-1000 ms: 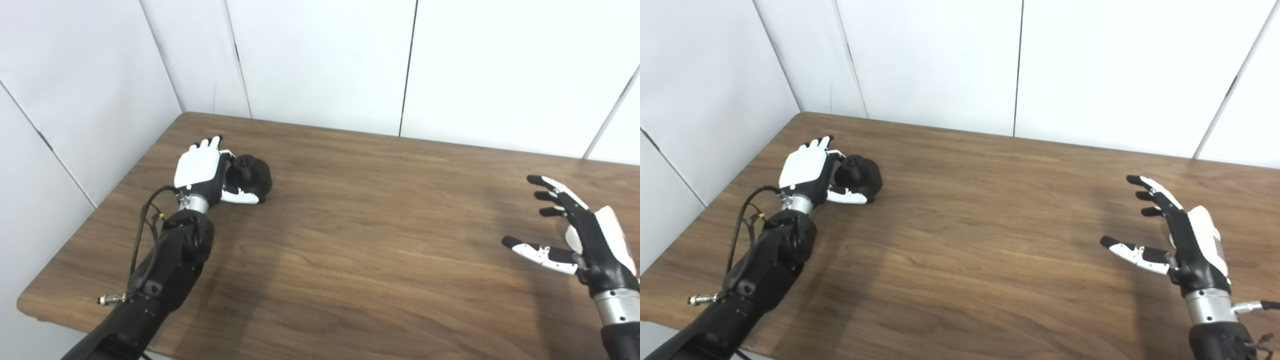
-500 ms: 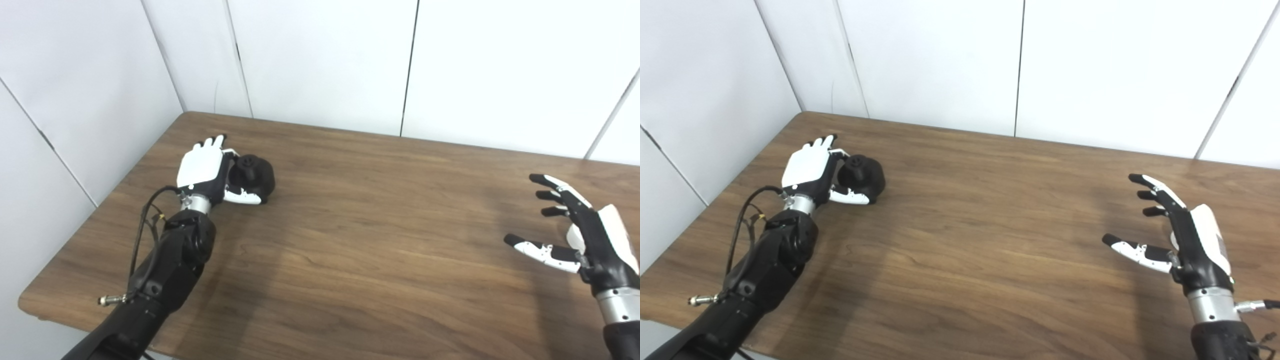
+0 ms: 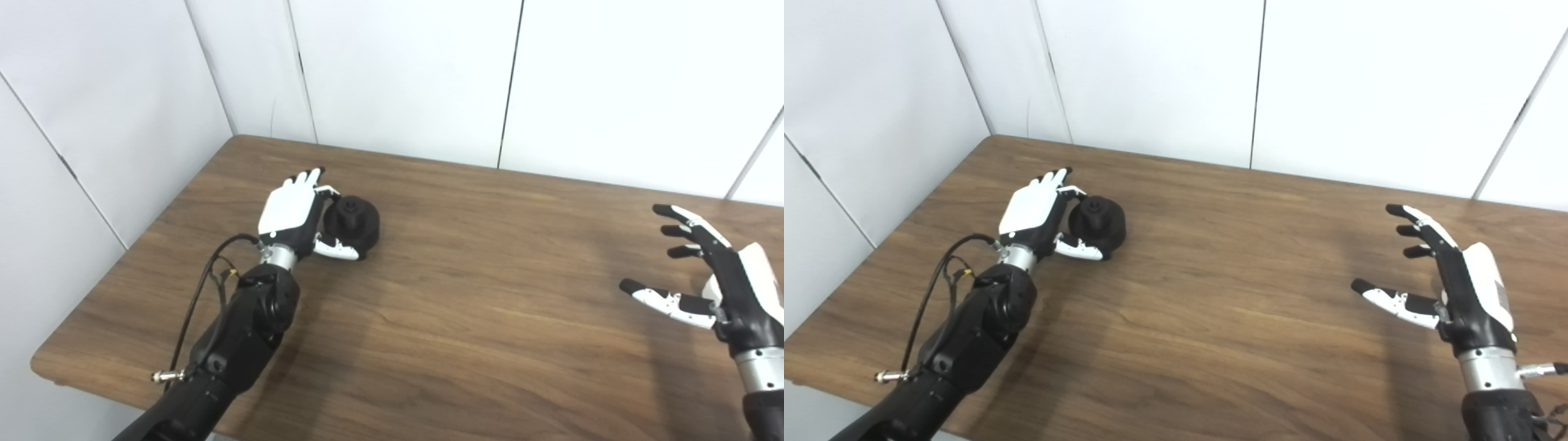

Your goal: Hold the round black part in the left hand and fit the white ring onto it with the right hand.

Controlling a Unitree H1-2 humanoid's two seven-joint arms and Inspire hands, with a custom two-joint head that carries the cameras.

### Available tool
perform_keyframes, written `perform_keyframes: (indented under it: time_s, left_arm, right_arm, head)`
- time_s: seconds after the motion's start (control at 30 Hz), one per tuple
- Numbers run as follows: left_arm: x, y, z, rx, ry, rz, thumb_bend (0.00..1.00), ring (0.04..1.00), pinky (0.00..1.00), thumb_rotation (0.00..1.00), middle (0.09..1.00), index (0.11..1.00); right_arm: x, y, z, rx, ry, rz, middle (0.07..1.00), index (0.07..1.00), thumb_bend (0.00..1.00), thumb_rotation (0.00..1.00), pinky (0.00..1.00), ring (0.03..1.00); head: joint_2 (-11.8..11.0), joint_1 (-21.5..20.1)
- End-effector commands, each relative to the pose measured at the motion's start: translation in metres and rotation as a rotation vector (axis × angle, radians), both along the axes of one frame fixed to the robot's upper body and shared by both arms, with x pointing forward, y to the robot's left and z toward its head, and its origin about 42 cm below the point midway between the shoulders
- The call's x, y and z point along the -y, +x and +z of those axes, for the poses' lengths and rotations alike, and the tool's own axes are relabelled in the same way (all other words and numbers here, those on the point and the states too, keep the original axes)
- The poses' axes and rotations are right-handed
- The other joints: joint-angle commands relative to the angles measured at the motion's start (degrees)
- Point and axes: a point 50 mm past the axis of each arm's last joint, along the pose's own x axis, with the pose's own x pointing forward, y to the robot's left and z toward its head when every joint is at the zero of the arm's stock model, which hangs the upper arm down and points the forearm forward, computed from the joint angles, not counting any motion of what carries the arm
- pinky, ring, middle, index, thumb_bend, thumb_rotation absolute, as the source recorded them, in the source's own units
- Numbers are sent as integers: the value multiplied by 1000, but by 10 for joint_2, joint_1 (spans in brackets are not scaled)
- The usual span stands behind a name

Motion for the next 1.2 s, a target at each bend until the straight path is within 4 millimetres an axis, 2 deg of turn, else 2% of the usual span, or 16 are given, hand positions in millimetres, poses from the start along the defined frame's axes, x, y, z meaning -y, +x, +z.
perform_keyframes:
  time_s: [0.0, 0.13, 0.37, 0.53, 0.73, 0.97, 1.1, 1.17]
  left_arm:
    - [31, 2, -4, -3, -13, -119, 982, 1000, 1000, 346, 1000, 632]
    - [54, 0, -7, -22, -33, -177, 982, 1000, 1000, 365, 1000, 643]
    - [97, -6, -16, -65, -195, -296, 979, 1000, 1000, 340, 1000, 641]
    - [121, -12, -23, -77, -220, -374, 979, 1000, 1000, 341, 1000, 639]
    - [149, -21, -33, -102, -224, -448, 986, 1000, 1000, 373, 1000, 644]
    - [175, -34, -42, -135, -219, -528, 983, 1000, 1000, 393, 1000, 650]
    - [182, -41, -44, -156, -211, -561, 979, 1000, 1000, 383, 1000, 650]
    - [184, -43, -44, -168, -212, -569, 973, 1000, 1000, 372, 1000, 652]
  right_arm:
    - [1, 4, 23, 83, -3, 3, 863, 831, 654, 203, 651, 787]
    - [2, 4, 24, 81, 5, 4, 867, 836, 652, 192, 664, 795]
    - [3, 3, 26, 87, 24, 4, 870, 841, 649, 207, 666, 802]
    - [2, 2, 27, 94, 37, 0, 868, 837, 651, 168, 696, 804]
    - [1, 0, 29, 91, 36, -4, 876, 842, 652, 186, 702, 817]
    - [0, -1, 30, 96, 32, -13, 877, 844, 655, 212, 693, 818]
    - [-3, 0, 31, 97, 50, -12, 872, 834, 665, 154, 705, 816]
    - [-4, 0, 30, 99, 44, -12, 872, 832, 667, 164, 709, 817]
  head:
    - [0, 1]
    - [1, -1]
    - [4, -8]
    - [7, -21]
    - [8, -36]
    - [14, -57]
    - [18, -77]
    - [20, -90]
